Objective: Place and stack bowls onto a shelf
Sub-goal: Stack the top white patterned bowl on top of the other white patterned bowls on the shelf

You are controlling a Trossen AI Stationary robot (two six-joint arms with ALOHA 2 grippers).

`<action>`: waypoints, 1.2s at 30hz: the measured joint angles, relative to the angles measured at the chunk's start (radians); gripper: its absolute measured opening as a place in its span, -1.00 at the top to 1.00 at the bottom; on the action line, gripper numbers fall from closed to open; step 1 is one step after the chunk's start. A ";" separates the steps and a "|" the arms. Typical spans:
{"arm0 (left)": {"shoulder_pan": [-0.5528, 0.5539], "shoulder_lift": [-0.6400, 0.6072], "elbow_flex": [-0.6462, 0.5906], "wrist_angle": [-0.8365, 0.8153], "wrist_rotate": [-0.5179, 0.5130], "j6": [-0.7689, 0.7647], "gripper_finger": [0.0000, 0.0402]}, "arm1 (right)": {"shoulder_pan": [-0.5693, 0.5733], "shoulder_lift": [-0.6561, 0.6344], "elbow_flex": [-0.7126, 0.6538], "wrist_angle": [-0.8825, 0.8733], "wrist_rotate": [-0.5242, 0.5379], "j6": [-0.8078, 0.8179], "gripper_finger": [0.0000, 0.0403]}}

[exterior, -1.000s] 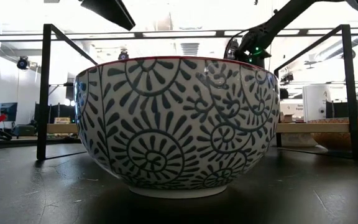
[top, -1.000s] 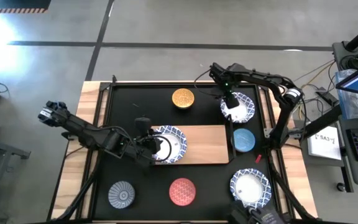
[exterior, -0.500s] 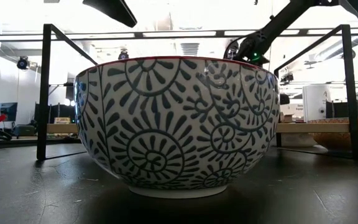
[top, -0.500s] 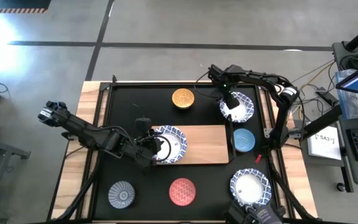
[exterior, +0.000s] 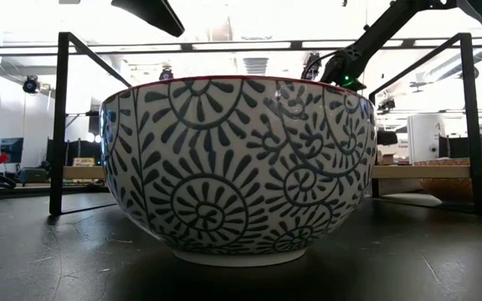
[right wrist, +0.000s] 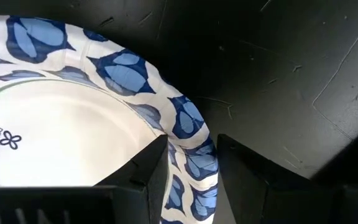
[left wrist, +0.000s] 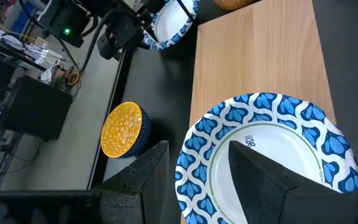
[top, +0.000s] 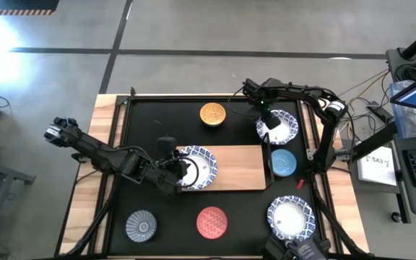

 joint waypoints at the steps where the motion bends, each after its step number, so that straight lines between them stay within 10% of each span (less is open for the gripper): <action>1: 0.000 0.000 0.000 0.000 0.000 0.000 0.25 | 0.000 0.000 0.000 0.002 0.000 0.000 0.38; 16: 0.000 0.000 0.000 0.000 0.001 0.000 0.25 | 0.000 0.000 0.000 0.001 -0.001 0.000 0.93; 36: 0.000 0.000 0.000 0.011 0.001 -0.064 0.25 | -0.020 -0.004 0.175 0.003 0.005 0.396 0.96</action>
